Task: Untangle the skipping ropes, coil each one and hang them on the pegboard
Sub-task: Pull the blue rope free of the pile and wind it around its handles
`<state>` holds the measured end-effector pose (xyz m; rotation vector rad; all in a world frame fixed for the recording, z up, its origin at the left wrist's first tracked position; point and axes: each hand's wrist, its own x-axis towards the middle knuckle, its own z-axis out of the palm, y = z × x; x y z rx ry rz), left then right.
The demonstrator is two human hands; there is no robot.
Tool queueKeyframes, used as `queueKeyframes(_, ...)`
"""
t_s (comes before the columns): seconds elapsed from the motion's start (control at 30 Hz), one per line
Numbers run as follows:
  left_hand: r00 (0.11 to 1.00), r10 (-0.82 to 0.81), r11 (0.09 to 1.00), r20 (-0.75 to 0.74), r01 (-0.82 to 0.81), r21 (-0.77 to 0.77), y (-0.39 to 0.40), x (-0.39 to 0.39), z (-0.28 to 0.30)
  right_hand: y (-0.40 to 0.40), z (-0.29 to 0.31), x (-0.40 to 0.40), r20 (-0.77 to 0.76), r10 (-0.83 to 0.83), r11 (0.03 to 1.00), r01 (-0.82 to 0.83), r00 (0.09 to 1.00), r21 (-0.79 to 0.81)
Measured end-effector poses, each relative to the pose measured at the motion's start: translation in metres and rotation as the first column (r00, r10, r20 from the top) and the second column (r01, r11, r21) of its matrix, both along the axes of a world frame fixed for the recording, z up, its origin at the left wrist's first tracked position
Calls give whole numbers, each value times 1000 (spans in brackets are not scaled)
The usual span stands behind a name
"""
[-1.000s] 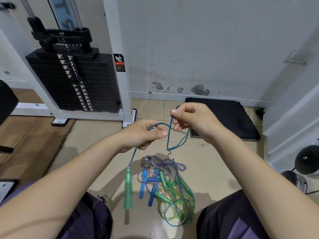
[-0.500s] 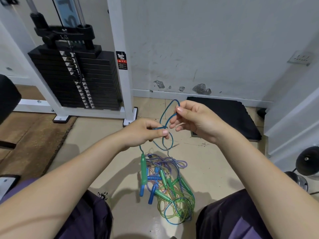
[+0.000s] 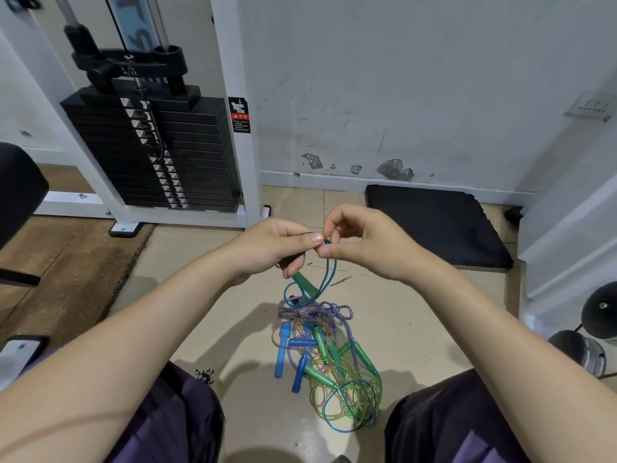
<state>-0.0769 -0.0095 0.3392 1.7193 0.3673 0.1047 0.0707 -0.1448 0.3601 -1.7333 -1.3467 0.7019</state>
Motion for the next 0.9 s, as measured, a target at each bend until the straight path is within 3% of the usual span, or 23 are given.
queueKeyframes(0.2, 998, -61, 998, -17, 61, 12, 9, -2, -2, 0, 1, 5, 46, -72, 997, 73, 996, -17)
queueKeyframes(0.33, 973, -137, 984, -183, 155, 85, 23, -10, 5, -4, 2, 15, -281, -138, 979, 173, 950, 104)
queueKeyframes(0.43, 970, -142, 983, -196, 161, 85, 30, -17, 10, -4, 0, 20, -268, -162, 976, 194, 950, 99)
queueKeyframes(0.53, 999, -39, 999, -8, 39, -19, 32, -18, 16, -6, 2, 22, -274, -114, 991, 130, 955, 39)
queueKeyframes(0.63, 990, -50, 962, 132, 83, -258, 29, -18, 20, -10, 7, 19, -311, 0, 1000, -3, 950, -8)
queueKeyframes(0.77, 995, -89, 995, -47, 87, -40, 14, -8, 5, -6, 5, 4, -354, 78, 995, -94, 932, -27)
queueKeyframes(0.83, 993, -87, 996, -79, 84, -37, 10, -4, 0, -3, 2, 0, -260, 26, 995, -50, 965, -86)
queueKeyframes(0.9, 990, -96, 995, -102, 95, -8, 14, -6, 1, -3, 2, 4, -72, -6, 991, -4, 997, -131)
